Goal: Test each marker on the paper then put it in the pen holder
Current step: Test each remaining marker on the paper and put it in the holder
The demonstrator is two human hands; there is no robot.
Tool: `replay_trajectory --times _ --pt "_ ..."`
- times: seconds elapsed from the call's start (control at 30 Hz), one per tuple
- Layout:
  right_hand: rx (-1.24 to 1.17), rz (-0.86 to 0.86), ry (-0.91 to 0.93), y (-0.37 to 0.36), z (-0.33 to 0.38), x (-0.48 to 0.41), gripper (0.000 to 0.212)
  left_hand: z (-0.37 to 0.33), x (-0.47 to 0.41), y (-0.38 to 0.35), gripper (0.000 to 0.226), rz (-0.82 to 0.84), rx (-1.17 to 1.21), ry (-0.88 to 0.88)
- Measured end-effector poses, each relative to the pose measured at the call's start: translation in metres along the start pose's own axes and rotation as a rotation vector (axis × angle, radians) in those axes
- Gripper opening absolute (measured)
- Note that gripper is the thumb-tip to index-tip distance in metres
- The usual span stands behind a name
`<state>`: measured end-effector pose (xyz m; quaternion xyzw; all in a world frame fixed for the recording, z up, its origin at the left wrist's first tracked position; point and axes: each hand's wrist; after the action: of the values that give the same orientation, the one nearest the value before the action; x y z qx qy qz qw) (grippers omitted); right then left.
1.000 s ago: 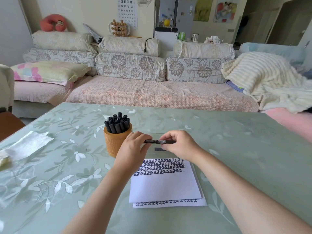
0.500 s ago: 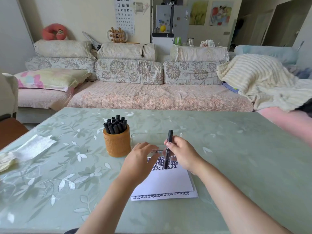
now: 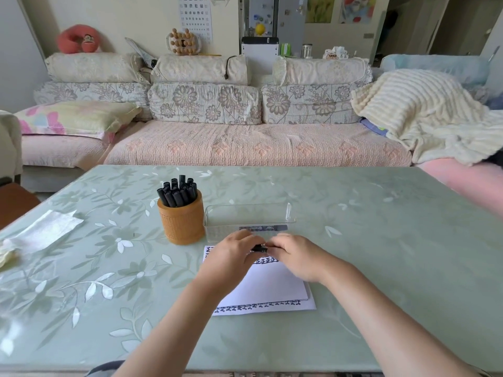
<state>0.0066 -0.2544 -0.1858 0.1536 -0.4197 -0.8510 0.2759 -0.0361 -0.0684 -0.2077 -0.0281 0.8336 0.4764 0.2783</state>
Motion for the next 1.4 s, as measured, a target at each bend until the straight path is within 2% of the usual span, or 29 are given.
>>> replay_trajectory --times 0.13,0.27,0.37,0.5,0.63,0.7,0.77,0.83,0.9,0.97,1.13,1.27,1.4 --pt "0.007 -0.003 -0.020 0.004 -0.008 0.000 0.027 0.006 -0.006 -0.002 0.017 -0.024 -0.104 -0.054" --pt "0.093 -0.003 0.000 0.003 -0.012 -0.001 0.028 0.012 -0.008 -0.005 0.010 0.063 -0.127 -0.058" --pt "0.194 -0.041 0.073 -0.001 -0.016 -0.003 0.021 0.013 -0.011 -0.006 0.014 0.169 -0.084 0.006" --pt "0.332 -0.173 0.218 -0.004 -0.024 -0.010 0.022 0.011 -0.014 -0.005 0.025 0.239 0.010 0.146" --pt "0.445 -0.303 0.364 -0.005 -0.028 -0.012 0.017 0.018 -0.017 -0.003 0.026 0.233 0.084 0.116" --pt "0.348 -0.230 0.266 -0.004 -0.025 -0.012 0.017 0.024 -0.018 -0.001 0.020 0.160 0.007 0.010" --pt "0.103 -0.077 0.095 -0.002 -0.024 -0.012 0.036 0.026 -0.018 0.001 0.014 0.109 -0.070 -0.109" --pt "-0.034 -0.040 0.012 -0.002 -0.025 -0.013 0.043 0.029 -0.018 0.001 0.010 0.107 -0.083 -0.155" --pt "0.041 -0.047 0.043 -0.002 -0.026 -0.013 0.037 0.030 -0.016 0.002 0.012 0.113 -0.063 -0.135" --pt "0.166 -0.079 0.116 -0.003 -0.027 -0.013 0.021 0.028 -0.015 0.001 0.016 0.141 -0.032 -0.084" --pt "0.296 -0.224 0.259 0.000 -0.031 -0.014 0.019 0.032 -0.012 0.004 0.025 0.281 0.035 0.116" --pt "0.220 -0.232 0.149 0.003 -0.040 -0.010 0.019 0.044 -0.007 0.016 0.024 0.165 -0.001 0.131" --pt "0.172 -0.227 0.090 -0.006 -0.043 -0.010 0.023 0.061 0.005 0.025 0.027 0.048 -0.150 0.206"
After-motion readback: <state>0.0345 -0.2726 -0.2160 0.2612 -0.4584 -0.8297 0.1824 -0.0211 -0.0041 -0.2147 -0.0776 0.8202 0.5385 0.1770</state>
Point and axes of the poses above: each hand's wrist, its own x-axis away from the middle knuckle, its own y-axis out of the back of the hand, z = x × y, and after that the axes turned 2 degrees about y, right-handed
